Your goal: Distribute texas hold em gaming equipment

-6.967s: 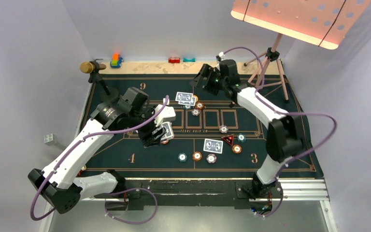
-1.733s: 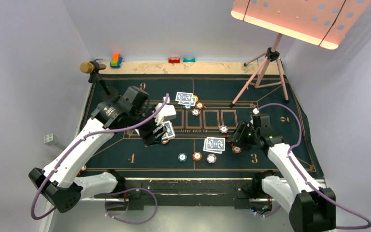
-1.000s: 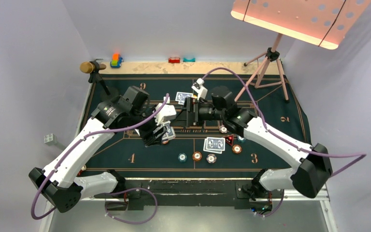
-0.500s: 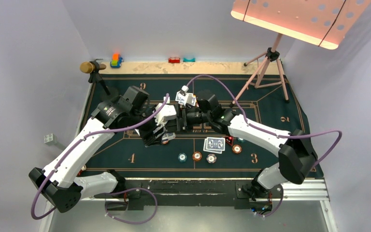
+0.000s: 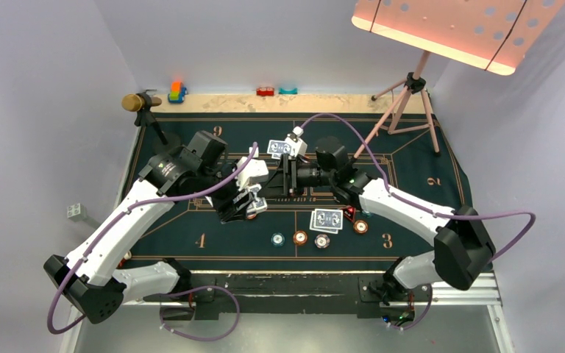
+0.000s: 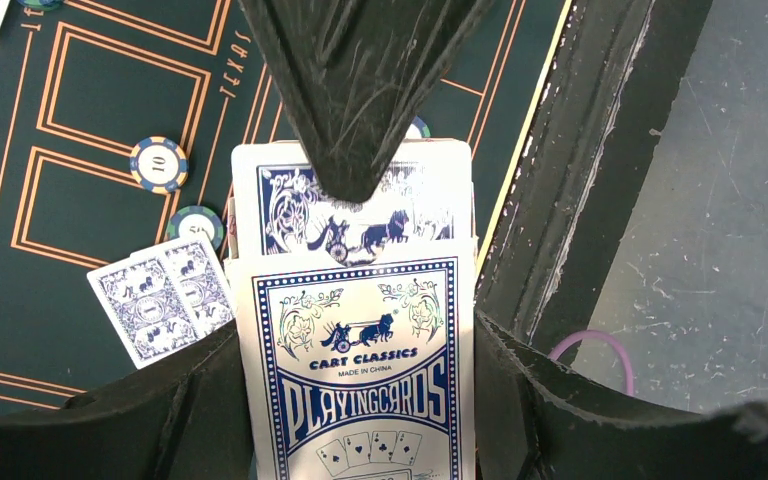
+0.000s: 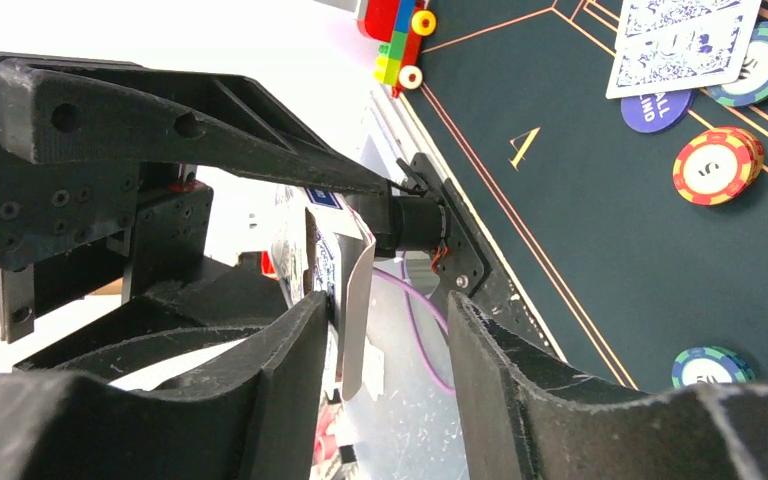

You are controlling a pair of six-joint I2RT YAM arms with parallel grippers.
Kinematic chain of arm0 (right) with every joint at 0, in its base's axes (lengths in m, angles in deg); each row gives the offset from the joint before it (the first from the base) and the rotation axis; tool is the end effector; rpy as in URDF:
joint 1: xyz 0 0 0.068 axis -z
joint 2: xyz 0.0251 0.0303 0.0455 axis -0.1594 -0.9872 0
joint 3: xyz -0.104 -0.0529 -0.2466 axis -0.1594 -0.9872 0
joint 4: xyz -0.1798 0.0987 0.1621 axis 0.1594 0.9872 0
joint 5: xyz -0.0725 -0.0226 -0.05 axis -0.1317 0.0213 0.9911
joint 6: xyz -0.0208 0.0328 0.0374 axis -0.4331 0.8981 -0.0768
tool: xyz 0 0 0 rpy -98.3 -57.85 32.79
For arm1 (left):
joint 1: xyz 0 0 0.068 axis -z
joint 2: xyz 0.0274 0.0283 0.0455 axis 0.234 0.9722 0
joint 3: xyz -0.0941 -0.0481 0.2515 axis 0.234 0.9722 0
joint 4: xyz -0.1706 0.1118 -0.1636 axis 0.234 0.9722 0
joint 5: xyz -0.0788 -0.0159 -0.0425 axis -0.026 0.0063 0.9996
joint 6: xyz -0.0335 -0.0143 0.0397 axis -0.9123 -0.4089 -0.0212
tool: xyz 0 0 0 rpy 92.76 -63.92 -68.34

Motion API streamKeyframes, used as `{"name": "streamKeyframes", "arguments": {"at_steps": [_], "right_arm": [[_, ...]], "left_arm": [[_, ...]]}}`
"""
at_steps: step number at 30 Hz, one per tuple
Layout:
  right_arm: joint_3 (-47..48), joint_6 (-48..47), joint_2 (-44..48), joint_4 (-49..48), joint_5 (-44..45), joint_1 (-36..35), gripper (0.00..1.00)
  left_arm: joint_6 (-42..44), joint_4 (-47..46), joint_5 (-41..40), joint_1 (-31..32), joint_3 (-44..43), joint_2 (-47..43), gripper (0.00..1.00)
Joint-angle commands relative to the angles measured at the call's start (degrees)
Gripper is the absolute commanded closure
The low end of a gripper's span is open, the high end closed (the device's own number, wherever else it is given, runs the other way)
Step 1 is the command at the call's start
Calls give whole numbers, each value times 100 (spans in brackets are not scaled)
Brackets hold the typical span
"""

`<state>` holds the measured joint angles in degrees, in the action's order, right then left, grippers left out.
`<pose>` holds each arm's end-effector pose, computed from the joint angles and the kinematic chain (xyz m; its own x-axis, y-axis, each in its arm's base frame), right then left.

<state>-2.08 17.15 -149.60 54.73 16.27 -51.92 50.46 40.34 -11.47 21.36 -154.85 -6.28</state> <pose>0.2199 0.2334 0.2901 -0.9271 0.0185 -0.3742 -0.3548 0.2781 0.8926 0.1584 -0.1296 0.3579 -0.3543 0.6827 -0.6390 0.9244 0.3588 -0.1292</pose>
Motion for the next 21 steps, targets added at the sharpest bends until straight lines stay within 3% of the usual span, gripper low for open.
{"name": "streamKeyframes", "arguments": {"at_steps": [1, 7, 16, 19, 21], "right_arm": [[-177, 101, 214, -289, -53, 79, 53], [-225, 86, 301, -281, -63, 142, 57], [-349, -213, 874, 305, 53, 574, 55], [-304, -279, 982, 379, 86, 585, 47], [-284, -225, 972, 291, 79, 571, 34]], "left_arm": [[-60, -100, 149, -17, -141, -121, 100], [-57, -85, 130, -16, -146, -127, 100], [-52, -122, 129, -14, -89, -137, 100], [-48, -131, 130, -19, -89, -140, 100], [-49, -127, 130, -18, -89, -127, 100]]}}
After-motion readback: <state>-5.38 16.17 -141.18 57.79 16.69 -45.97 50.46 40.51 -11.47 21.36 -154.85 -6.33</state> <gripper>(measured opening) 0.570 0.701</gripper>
